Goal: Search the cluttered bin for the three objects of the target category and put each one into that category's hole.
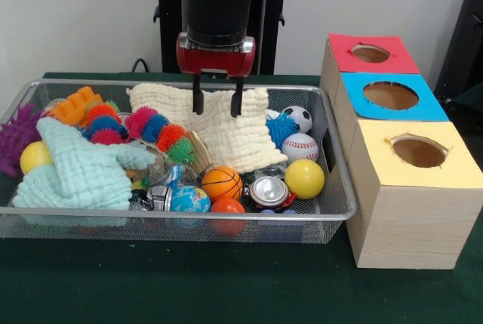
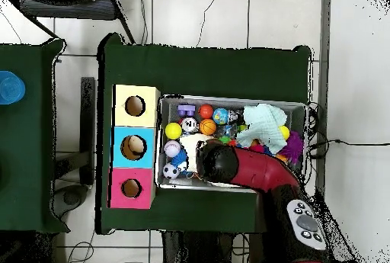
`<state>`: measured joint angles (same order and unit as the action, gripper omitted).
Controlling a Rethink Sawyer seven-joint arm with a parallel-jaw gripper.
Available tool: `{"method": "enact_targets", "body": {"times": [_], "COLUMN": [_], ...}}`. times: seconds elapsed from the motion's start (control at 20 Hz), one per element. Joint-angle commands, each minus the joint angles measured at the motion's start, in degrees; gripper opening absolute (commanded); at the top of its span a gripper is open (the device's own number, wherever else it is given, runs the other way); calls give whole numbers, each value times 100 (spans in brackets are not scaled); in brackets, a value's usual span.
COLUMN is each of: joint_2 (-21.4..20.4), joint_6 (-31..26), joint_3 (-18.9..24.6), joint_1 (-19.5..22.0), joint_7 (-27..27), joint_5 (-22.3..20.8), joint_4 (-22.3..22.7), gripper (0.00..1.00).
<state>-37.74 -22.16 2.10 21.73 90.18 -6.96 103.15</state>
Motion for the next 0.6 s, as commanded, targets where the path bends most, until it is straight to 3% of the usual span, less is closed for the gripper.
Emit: {"method": "enact_targets", "body": {"times": [0.05, 0.35, 0.6], "joint_2": [-6, 197, 496], "joint_6": [-583, -642, -256], "joint_3": [345, 431, 464], "joint_1": [326, 434, 528], "joint_7": [211, 325, 591], "joint_5": [30, 144, 234], "joint_4": [-719, -1040, -1033], "gripper": [100, 100, 100]}}
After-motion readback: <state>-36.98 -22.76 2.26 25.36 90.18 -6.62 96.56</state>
